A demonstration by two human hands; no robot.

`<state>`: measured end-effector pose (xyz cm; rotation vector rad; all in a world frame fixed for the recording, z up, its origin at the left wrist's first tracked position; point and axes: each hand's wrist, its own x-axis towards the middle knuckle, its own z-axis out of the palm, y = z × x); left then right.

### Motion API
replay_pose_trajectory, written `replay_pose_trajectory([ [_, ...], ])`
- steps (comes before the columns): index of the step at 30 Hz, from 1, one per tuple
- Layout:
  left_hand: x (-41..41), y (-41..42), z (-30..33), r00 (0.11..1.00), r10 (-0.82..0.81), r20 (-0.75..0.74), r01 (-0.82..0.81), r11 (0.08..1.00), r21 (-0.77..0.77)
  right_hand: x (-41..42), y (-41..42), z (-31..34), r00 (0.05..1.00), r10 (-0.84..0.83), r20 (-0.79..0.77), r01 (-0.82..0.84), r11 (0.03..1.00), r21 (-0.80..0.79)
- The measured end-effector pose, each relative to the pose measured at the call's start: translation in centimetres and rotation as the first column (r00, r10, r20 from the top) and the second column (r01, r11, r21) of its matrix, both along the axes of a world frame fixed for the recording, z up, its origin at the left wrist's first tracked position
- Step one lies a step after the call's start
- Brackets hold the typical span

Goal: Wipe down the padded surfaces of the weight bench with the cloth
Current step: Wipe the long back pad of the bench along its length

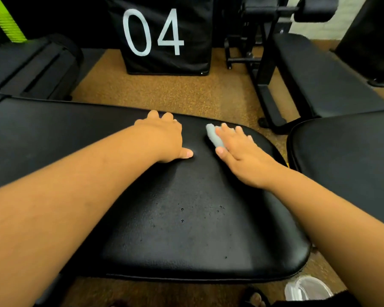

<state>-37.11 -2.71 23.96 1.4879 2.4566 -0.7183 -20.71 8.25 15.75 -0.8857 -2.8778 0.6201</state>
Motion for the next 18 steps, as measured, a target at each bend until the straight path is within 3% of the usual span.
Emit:
replay_pose_trajectory([
  [5,0.7,0.1,0.3,0.999,0.031,0.010,-0.031,1.000,-0.005,-0.5,3.5,-0.8,0.956,-0.293,0.034,0.290,0.955,0.064],
  [8,0.6,0.0,0.1,0.999,0.049,0.016,-0.049,0.999,0.001,-2.7,0.0,-0.2,0.980,-0.184,-0.074,0.188,0.981,0.045],
  [11,0.6,-0.1,0.0,0.998,0.056,0.030,-0.056,0.998,0.013,-2.2,-1.6,0.0,0.994,-0.078,-0.078,0.080,0.997,0.021],
  [18,0.6,0.0,0.1,0.996,0.068,0.050,-0.069,0.998,0.002,-1.6,2.7,-0.5,0.911,-0.412,0.013,0.404,0.899,0.172],
])
